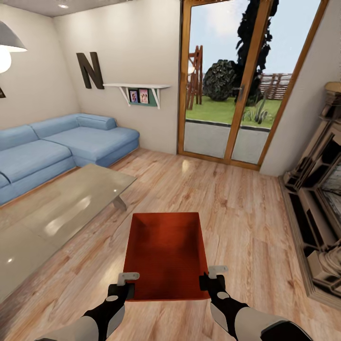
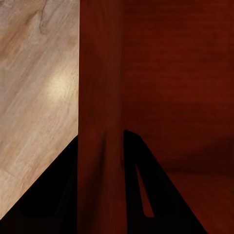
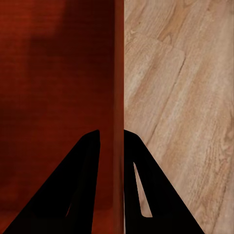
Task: Move the two storage containers from the living room to the garage. In the garage, place one container on the floor and stack the other container on top of it (either order is fine).
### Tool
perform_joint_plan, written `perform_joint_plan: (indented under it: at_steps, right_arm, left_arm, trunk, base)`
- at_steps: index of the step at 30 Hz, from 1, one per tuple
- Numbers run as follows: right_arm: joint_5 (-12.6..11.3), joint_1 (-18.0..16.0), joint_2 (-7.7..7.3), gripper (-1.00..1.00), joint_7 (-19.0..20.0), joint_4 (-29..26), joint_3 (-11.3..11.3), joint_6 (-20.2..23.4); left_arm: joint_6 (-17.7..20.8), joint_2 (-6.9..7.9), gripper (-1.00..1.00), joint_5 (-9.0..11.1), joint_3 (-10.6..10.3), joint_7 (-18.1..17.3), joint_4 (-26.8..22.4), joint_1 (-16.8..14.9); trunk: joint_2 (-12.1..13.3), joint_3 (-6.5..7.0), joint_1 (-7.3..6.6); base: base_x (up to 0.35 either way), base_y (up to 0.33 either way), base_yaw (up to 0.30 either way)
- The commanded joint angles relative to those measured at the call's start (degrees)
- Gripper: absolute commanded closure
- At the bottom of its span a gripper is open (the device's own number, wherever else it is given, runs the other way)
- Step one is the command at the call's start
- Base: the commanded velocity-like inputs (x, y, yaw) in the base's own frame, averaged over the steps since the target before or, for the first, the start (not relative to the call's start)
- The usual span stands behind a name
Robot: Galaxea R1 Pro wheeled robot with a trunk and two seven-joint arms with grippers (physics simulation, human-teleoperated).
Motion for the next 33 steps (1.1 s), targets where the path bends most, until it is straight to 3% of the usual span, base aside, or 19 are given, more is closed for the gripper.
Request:
perform_joint_plan:
  at_steps: [1,33]
  right_arm:
    - [0.5,-0.1,0.37,1.0,-0.1,-0.1,-2.5,0.0]
    - [0.5,0.0,0.37,1.0,-0.1,-0.1,-2.5,0.0]
  left_arm:
    - [-0.3,0.0,1.0,0.7,0.8,0.7,0.2,0.0]
    - [-0.3,0.0,1.0,0.7,0.8,0.7,0.2,0.0]
  trunk:
    - [0.0,0.04,0.0]
    - [0.0,2.97,0.0]
  base:
    - [0.0,0.0,0.0]
    - [0.0,0.0,0.0]
